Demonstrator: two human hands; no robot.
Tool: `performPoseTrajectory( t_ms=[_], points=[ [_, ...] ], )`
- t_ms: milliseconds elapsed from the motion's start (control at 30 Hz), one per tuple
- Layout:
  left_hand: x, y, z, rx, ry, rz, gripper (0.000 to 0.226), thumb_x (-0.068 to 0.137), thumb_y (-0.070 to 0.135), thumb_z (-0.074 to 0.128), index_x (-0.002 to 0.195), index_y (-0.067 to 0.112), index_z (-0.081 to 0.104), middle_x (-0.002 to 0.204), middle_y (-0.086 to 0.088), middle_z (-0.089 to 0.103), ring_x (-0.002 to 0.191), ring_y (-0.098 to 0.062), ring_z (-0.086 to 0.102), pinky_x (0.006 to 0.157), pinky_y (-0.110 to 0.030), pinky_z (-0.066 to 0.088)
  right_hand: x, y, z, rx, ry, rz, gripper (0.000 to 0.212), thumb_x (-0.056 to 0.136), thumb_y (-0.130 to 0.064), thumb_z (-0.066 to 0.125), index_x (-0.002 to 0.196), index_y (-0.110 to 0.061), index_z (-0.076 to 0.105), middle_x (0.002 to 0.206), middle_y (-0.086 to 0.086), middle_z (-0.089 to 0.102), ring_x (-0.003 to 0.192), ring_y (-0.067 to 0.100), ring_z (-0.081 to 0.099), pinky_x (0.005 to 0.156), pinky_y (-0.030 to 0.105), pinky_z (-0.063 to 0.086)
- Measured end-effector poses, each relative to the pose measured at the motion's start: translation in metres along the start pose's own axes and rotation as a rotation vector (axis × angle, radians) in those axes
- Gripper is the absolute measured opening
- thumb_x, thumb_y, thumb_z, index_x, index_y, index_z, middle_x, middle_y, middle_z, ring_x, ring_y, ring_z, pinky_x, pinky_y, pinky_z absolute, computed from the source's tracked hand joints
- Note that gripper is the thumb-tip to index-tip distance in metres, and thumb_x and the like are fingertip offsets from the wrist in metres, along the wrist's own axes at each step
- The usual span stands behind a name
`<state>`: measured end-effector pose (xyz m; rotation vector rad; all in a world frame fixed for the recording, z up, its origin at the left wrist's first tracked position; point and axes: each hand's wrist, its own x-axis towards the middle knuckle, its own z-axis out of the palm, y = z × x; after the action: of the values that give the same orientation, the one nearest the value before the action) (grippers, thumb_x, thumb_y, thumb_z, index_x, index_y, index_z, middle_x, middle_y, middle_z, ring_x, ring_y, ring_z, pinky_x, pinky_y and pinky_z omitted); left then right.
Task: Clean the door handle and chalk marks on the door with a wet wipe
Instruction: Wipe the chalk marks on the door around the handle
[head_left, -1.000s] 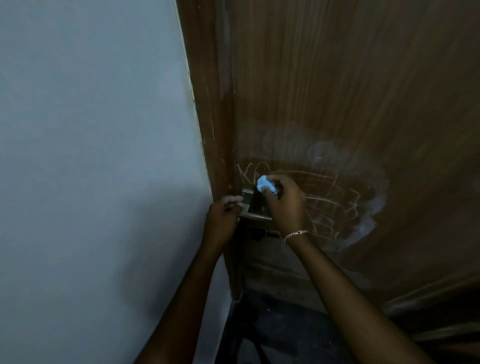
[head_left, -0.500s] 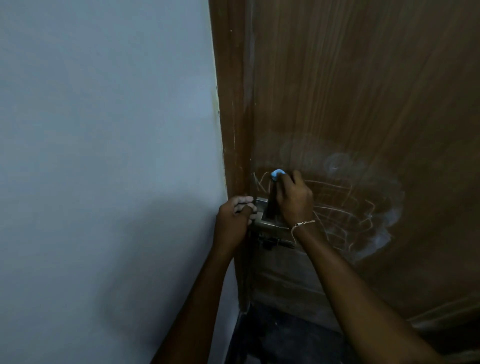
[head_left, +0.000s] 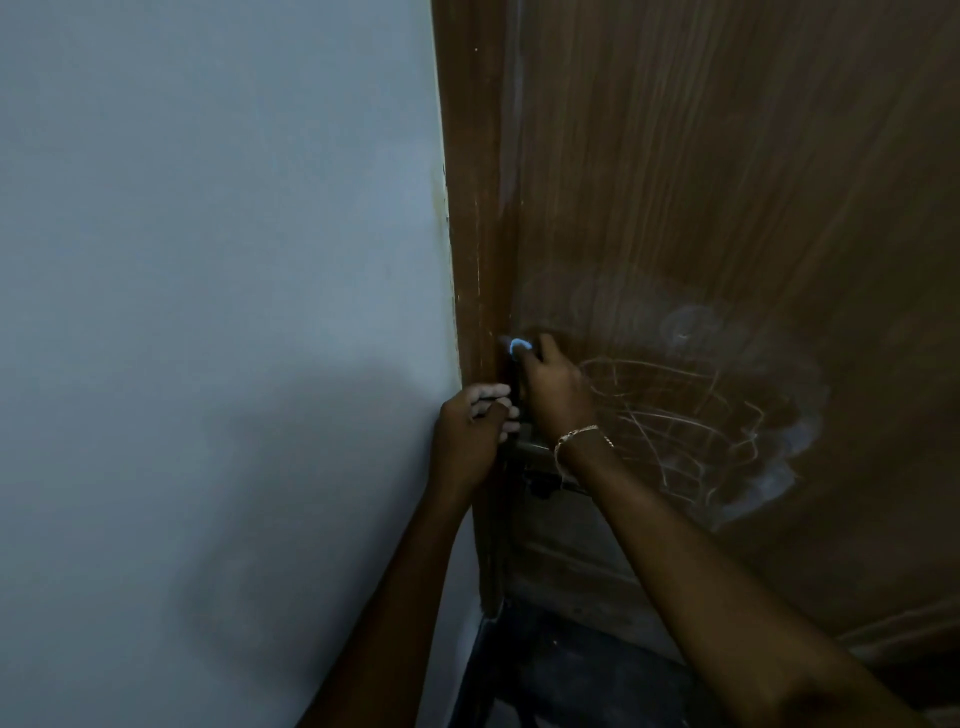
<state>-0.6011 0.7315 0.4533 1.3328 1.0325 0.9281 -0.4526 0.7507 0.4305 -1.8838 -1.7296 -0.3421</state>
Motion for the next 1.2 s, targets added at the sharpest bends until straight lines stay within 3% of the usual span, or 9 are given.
performPoseTrajectory(
  t_ms=[100,267,400,467,633,800,933,1000,1200],
  points=[
    [0.002,0.001,-0.001,0.000,0.002,0.004,0.021,0.099,0.016,0.055,0.117,0.014,0.066,0.101,-0.007,0.075,0.084,-0.017,0.074,0.070,-0.021,0.055,-0.022,0.012,0.006,-0.038,-0.078,0.036,0.028,0.090,-0.011,0.063,0.118,-0.011,0.060,0.114,0.009,0.054,0.083,0.023,0.063,0.065,0.033,0.056],
    [0.004,-0.003,-0.001,-0.003,-0.002,0.008,0.021,0.099,0.014,0.054,0.117,0.014,0.066,0.101,-0.009,0.075,0.084,-0.017,0.074,0.068,-0.019,0.055,-0.005,0.017,-0.014,0.034,0.209,0.032,0.026,0.087,-0.010,0.068,0.113,-0.007,0.065,0.104,0.011,0.059,0.073,0.020,0.061,0.058,0.024,0.047],
    [0.004,-0.001,0.007,0.003,-0.018,0.014,0.018,0.099,0.015,0.054,0.113,0.018,0.067,0.099,-0.007,0.075,0.083,-0.017,0.074,0.071,-0.022,0.056,-0.010,0.006,0.008,-0.008,0.003,-0.037,0.032,0.089,-0.014,0.066,0.120,-0.010,0.059,0.108,0.009,0.056,0.079,0.022,0.062,0.060,0.032,0.055],
    [0.005,0.000,0.009,-0.001,-0.021,0.011,0.018,0.099,0.013,0.055,0.111,0.018,0.067,0.100,-0.007,0.075,0.083,-0.017,0.073,0.072,-0.022,0.057,-0.026,0.020,0.008,-0.001,-0.018,-0.007,0.034,0.087,-0.012,0.067,0.120,-0.011,0.059,0.109,0.009,0.055,0.081,0.023,0.062,0.063,0.033,0.055],
    [0.010,-0.001,0.012,-0.014,-0.003,0.029,0.016,0.099,0.013,0.054,0.107,0.018,0.067,0.097,-0.010,0.074,0.078,-0.015,0.072,0.069,-0.021,0.057,-0.005,0.024,-0.009,0.020,0.207,0.022,0.033,0.092,-0.014,0.064,0.125,-0.011,0.061,0.105,0.012,0.057,0.077,0.024,0.060,0.060,0.031,0.052],
    [0.014,-0.004,0.014,0.047,0.005,0.039,0.016,0.099,0.017,0.055,0.108,0.022,0.068,0.097,-0.002,0.074,0.083,-0.015,0.074,0.071,-0.022,0.056,-0.016,0.015,0.017,0.021,-0.038,-0.031,0.032,0.090,-0.018,0.065,0.121,-0.012,0.058,0.108,0.008,0.055,0.082,0.021,0.061,0.063,0.033,0.055],
    [0.012,-0.007,0.009,0.018,0.026,0.043,0.017,0.099,0.012,0.055,0.103,0.022,0.068,0.094,-0.006,0.074,0.080,-0.014,0.073,0.068,-0.018,0.055,-0.032,0.035,0.007,-0.010,0.119,0.036,0.024,0.084,-0.008,0.070,0.108,-0.008,0.065,0.100,0.010,0.058,0.069,0.024,0.060,0.055,0.025,0.040],
    [0.013,-0.008,0.008,0.015,0.033,0.049,0.017,0.100,0.012,0.054,0.101,0.023,0.068,0.093,-0.006,0.074,0.080,-0.015,0.073,0.068,-0.018,0.055,-0.019,0.031,0.000,0.011,0.186,0.023,0.026,0.085,-0.008,0.070,0.111,-0.008,0.064,0.101,0.010,0.058,0.068,0.020,0.059,0.055,0.024,0.043],
    [0.016,-0.007,0.017,0.057,0.013,0.072,0.015,0.099,0.016,0.056,0.104,0.022,0.069,0.095,-0.004,0.075,0.084,-0.018,0.074,0.076,-0.027,0.059,-0.025,0.023,0.012,0.013,-0.048,0.014,0.025,0.089,-0.015,0.063,0.115,-0.012,0.060,0.106,0.007,0.053,0.076,0.024,0.061,0.059,0.037,0.053]
  ],
)
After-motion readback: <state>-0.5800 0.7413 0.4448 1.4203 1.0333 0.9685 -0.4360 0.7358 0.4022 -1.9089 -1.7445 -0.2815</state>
